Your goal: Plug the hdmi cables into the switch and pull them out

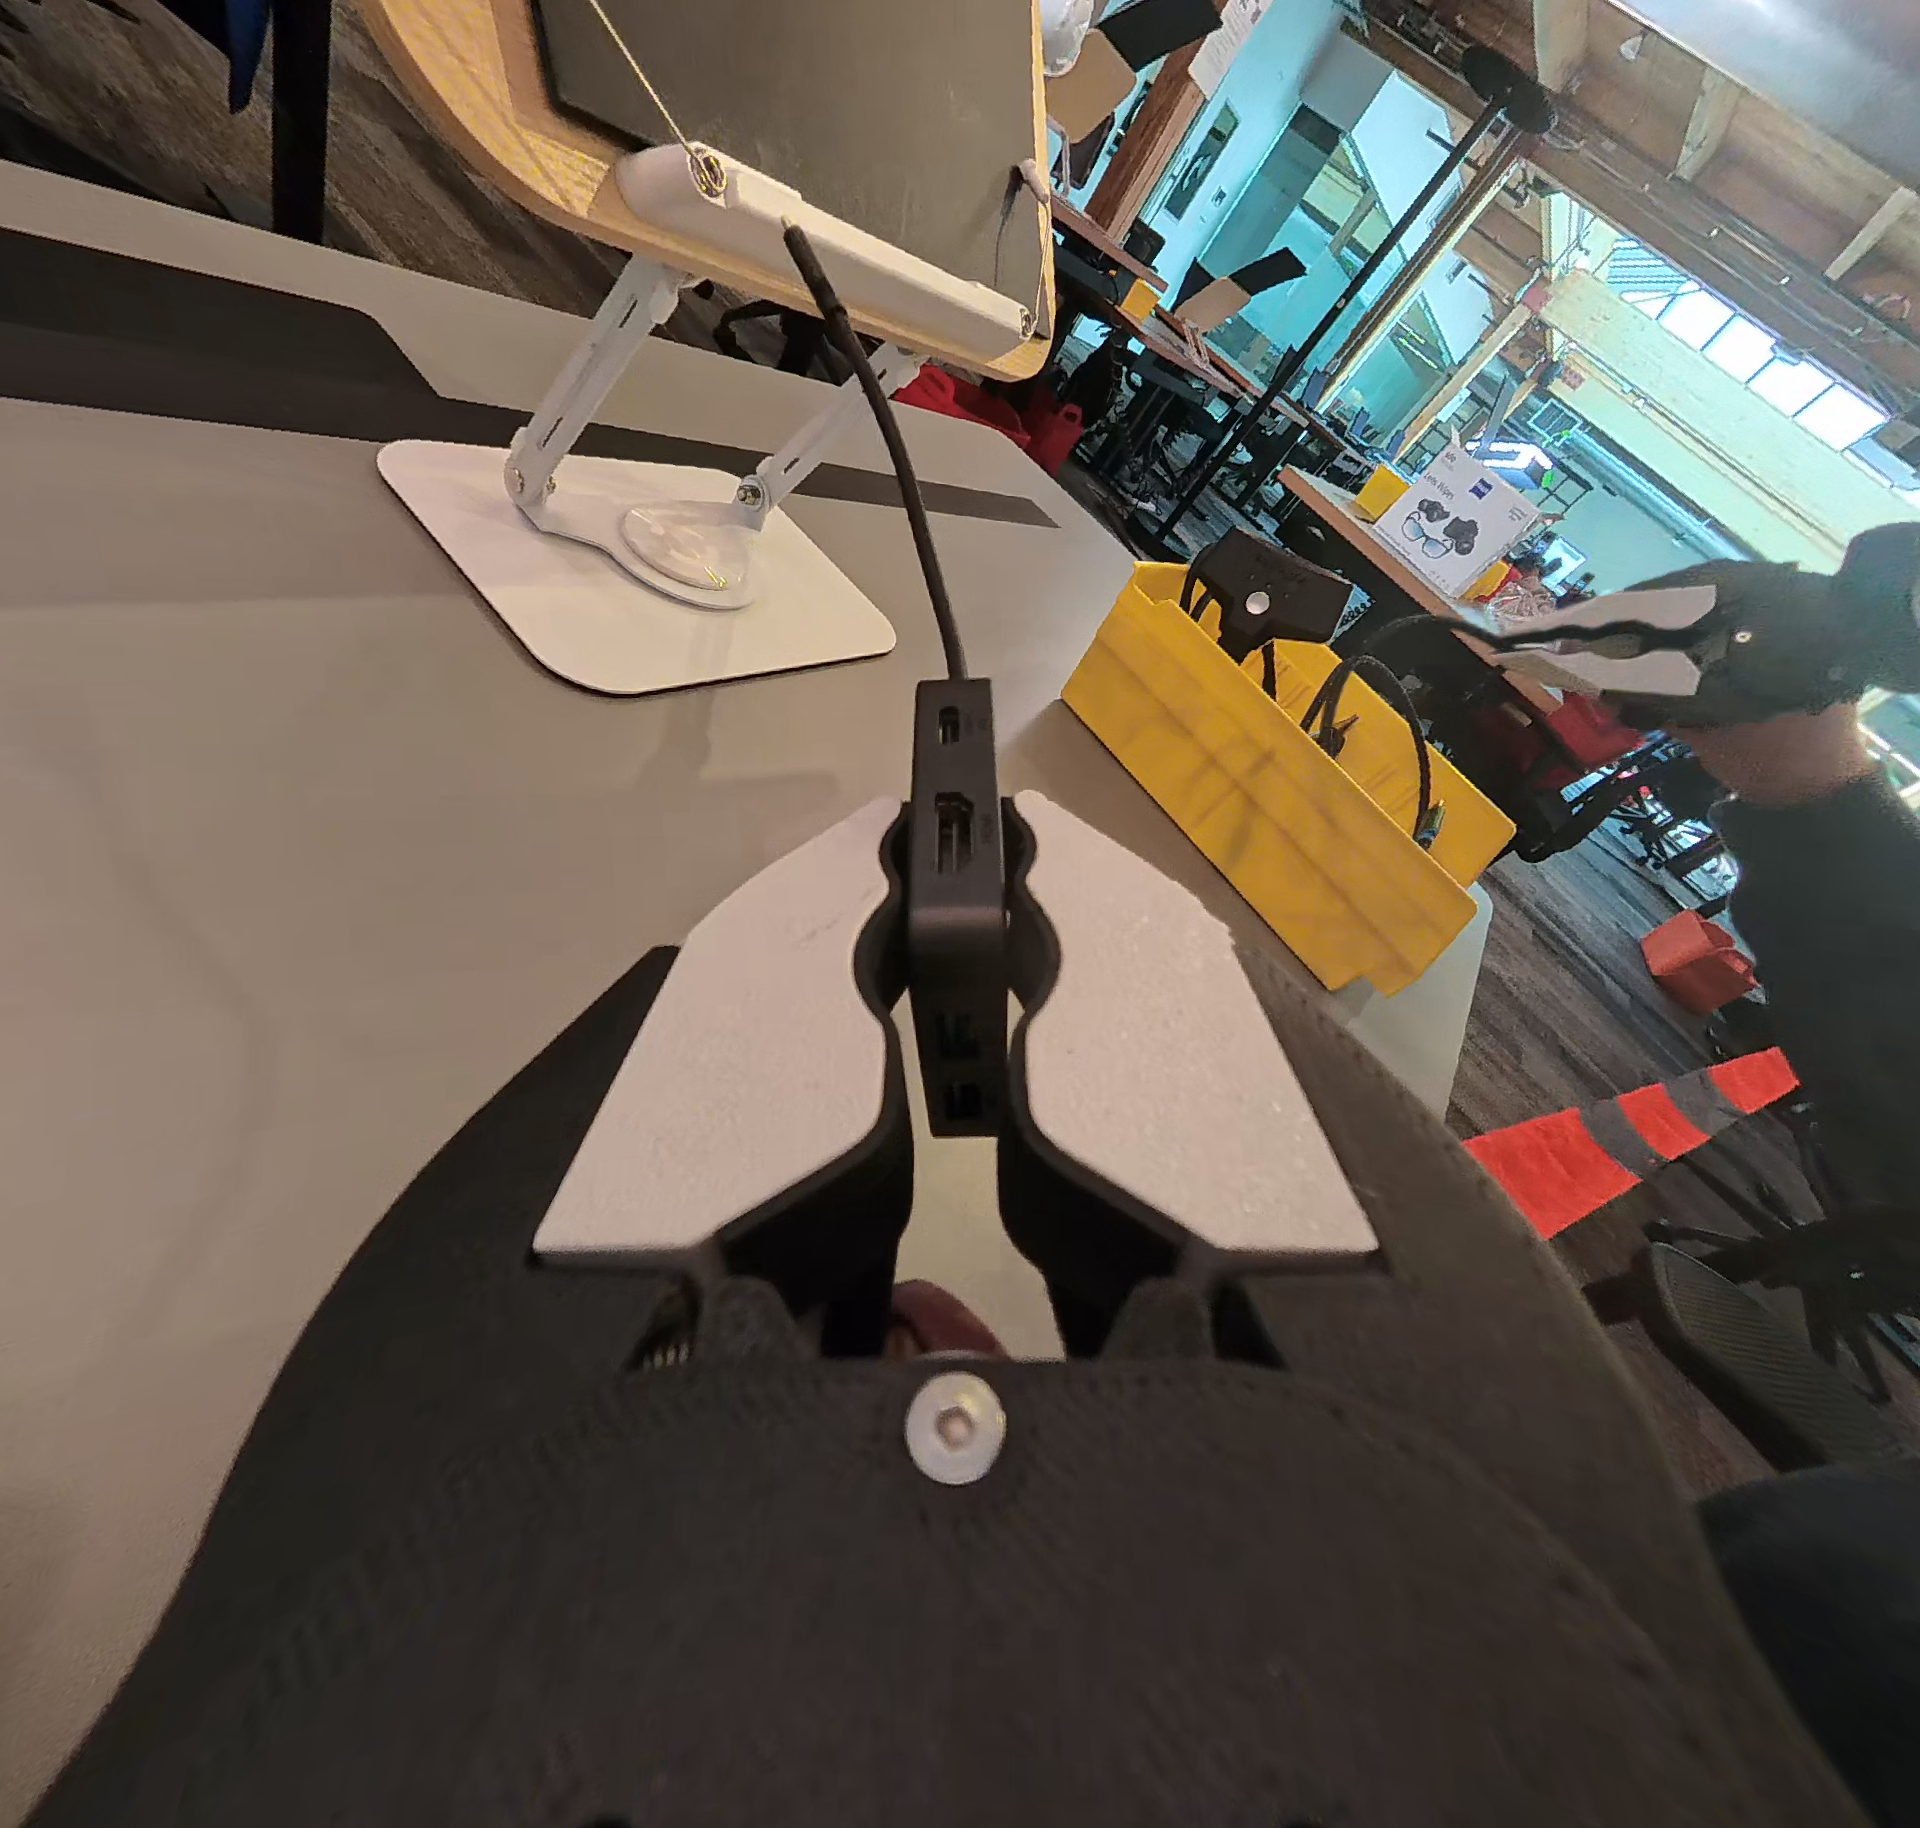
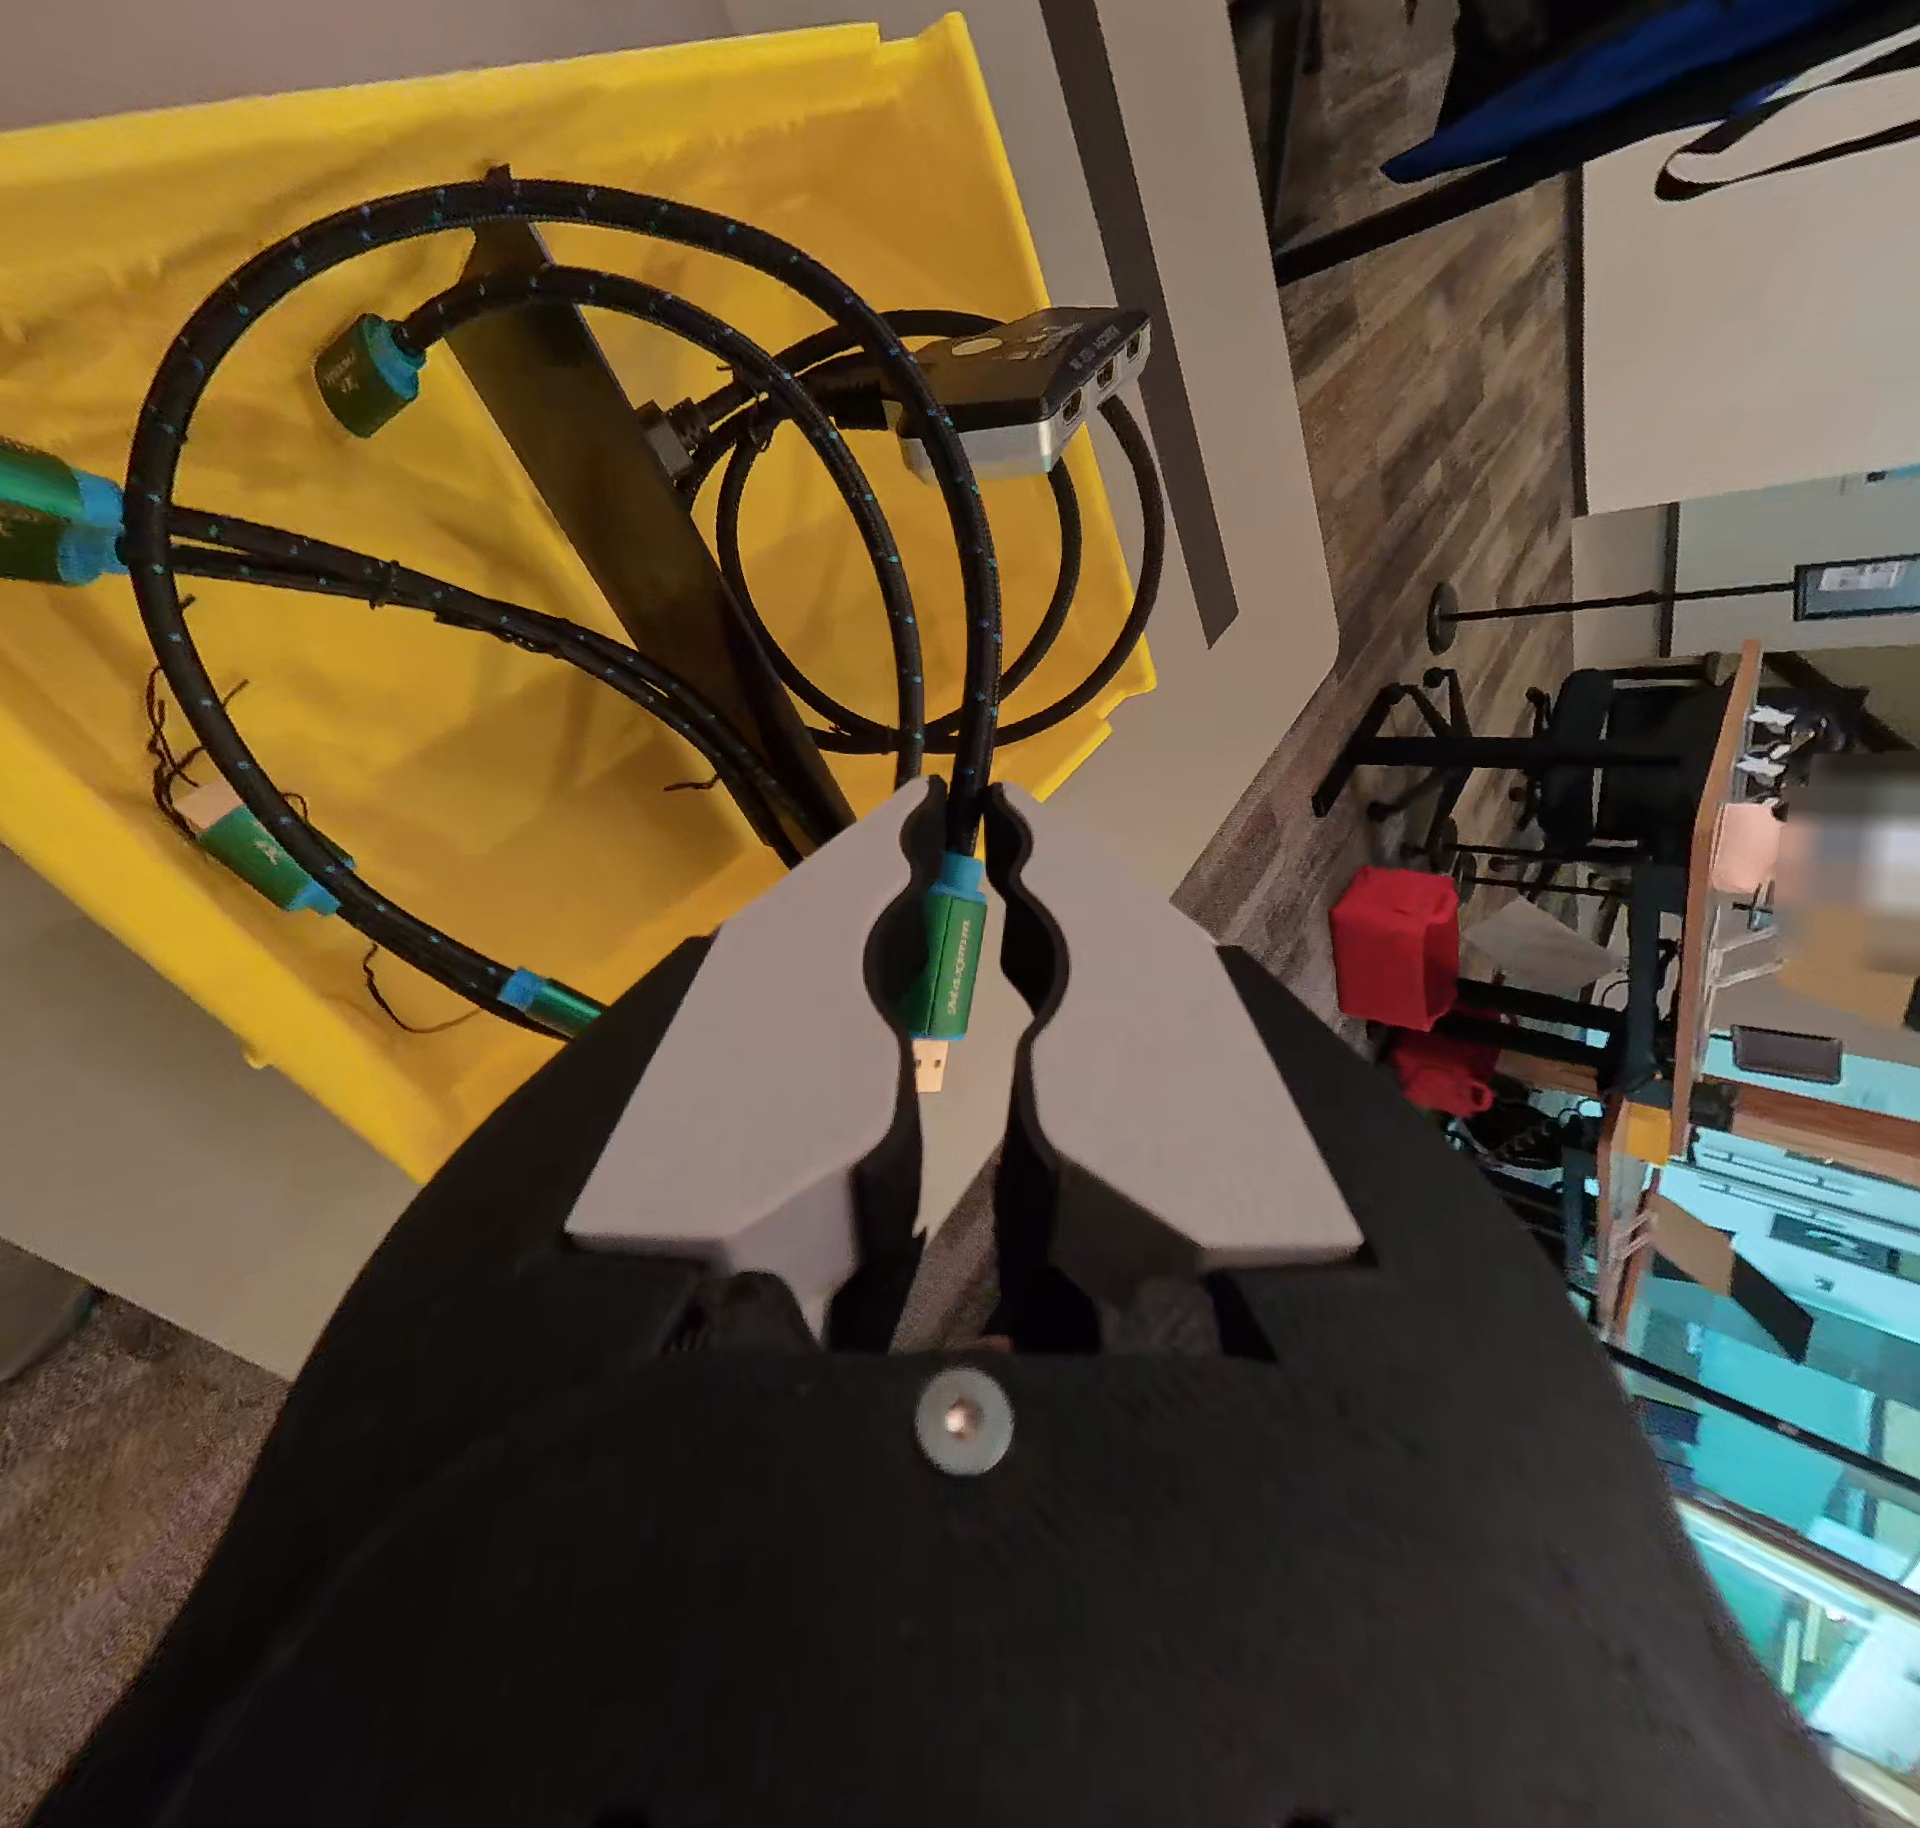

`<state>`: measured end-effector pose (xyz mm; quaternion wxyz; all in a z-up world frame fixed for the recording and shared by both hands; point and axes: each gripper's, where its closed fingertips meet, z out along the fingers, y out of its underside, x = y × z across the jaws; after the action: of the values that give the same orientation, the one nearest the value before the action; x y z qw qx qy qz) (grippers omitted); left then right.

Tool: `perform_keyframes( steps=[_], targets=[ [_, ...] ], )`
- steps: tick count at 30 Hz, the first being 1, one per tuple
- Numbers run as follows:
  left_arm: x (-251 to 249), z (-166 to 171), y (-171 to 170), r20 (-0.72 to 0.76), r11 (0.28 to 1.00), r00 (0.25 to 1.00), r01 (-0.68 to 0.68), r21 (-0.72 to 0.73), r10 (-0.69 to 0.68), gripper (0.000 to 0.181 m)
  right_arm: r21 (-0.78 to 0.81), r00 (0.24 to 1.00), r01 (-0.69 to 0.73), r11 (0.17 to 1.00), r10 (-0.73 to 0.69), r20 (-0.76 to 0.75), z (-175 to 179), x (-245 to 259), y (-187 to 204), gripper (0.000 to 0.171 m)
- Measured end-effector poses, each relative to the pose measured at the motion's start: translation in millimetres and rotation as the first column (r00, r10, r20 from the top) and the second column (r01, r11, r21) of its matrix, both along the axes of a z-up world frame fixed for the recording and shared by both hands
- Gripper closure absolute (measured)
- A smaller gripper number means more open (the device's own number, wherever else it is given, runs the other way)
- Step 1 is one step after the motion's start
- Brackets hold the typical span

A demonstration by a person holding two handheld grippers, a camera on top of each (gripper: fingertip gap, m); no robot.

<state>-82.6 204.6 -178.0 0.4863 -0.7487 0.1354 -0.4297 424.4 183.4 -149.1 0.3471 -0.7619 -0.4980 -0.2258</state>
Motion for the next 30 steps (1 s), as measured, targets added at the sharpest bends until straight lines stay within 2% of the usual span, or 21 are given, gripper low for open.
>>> perform_keyframes(
  steps=[6, 9, 13, 18, 25, 27, 30],
  targets=[
    [-3, 2, 0, 0.005, 1.0, 1.0, -0.005, 0.003, 0.005, 0.169, -0.02, 0.98, 0.124, 0.992, -0.125, -0.153, -22, 14, -16, 0.166],
    [-3, 2, 0, 0.007, 1.0, 1.0, -0.004, 0.001, 0.004, 0.168, -0.096, 0.949, 0.185, 0.978, -0.203, -0.242, -42, 22, -25, 0.165],
    [0, 1, -1, 0.004, 1.0, 1.0, 0.002, 0.0, -0.002, 0.168, -0.198, 0.927, 0.242, 0.95, -0.287, -0.243, -72, 32, -36, 0.163],
    [4, 0, -2, 0.001, 1.0, 1.0, 0.009, 0.0, -0.009, 0.168, -0.335, 0.895, 0.262, 0.905, -0.358, -0.267, -90, 34, -47, 0.135],
    [8, 0, -5, -0.003, 1.0, 1.0, 0.021, 0.0, -0.021, 0.169, -0.268, 0.881, 0.21, 0.94, -0.301, -0.365, -48, 22, -54, 0.127],
    [10, 3, -6, 0.001, 1.0, 1.0, 0.023, 0.009, -0.023, 0.169, -0.212, 0.875, 0.157, 0.965, -0.236, -0.422, -25, 1, -53, 0.13],
    [21, 8, -12, -0.004, 0.998, 0.999, 0.046, 0.036, -0.046, 0.169, -0.146, 0.864, 0.026, 0.989, -0.096, -0.494, 4, -55, -51, 0.128]
  ],
)
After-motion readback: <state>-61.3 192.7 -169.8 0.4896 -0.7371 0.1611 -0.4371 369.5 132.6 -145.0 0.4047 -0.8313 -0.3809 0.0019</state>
